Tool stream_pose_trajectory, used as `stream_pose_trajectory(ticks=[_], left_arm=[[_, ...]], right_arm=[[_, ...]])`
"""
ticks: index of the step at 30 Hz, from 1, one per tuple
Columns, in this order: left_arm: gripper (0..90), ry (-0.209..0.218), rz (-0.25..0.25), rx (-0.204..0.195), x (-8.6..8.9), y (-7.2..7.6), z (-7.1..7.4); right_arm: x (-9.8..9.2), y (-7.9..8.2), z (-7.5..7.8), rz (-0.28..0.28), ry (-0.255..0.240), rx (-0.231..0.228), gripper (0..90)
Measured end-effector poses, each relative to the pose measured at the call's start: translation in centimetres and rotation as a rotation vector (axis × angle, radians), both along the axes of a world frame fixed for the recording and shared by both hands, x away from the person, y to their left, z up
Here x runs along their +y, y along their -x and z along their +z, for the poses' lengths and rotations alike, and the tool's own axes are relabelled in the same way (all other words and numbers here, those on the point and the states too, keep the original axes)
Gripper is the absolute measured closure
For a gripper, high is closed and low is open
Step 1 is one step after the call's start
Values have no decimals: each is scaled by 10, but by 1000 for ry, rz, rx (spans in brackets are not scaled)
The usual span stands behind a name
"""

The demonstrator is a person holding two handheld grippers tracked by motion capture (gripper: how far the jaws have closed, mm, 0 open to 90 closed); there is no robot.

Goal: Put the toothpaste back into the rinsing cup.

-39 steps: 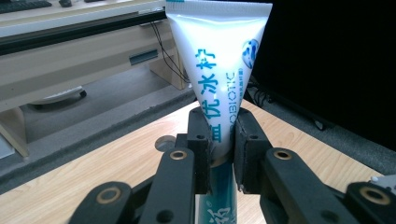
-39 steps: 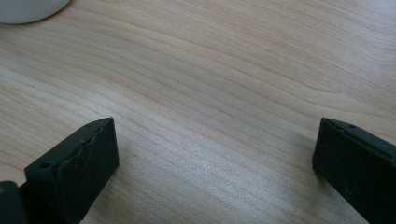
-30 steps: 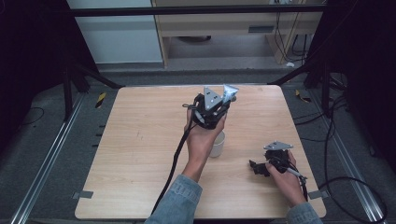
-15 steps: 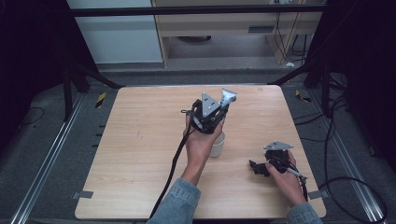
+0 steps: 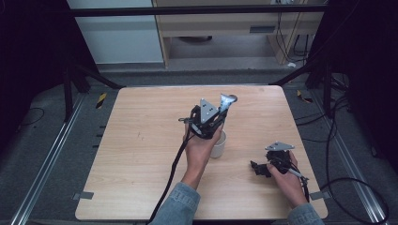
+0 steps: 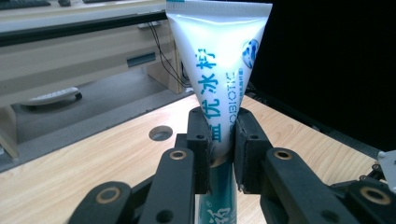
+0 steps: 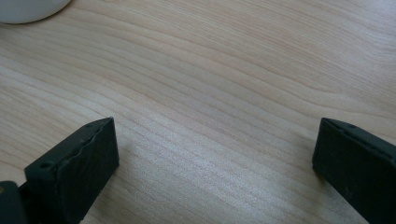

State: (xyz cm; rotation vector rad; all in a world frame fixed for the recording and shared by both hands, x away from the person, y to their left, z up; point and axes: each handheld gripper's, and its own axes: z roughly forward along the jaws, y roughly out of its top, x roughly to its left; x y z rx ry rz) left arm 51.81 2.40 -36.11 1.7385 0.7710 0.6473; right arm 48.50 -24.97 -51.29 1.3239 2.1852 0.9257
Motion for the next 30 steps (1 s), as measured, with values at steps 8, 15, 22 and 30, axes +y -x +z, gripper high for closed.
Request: stream_pose_trajectory(ticks=[8,15,22,30], left_arm=[[783,9,5,4,2,2,-12],[783,14,10,8,3,1,-21],[783,15,15,-1,3,1,-31],[782,30,26,-13,5,4,-39]], right_arm=[[0,0,0,0,0,0,6],[0,0,0,0,0,0,6],[0,0,0,0,0,0,6],[0,0,0,1,1,-1,6]])
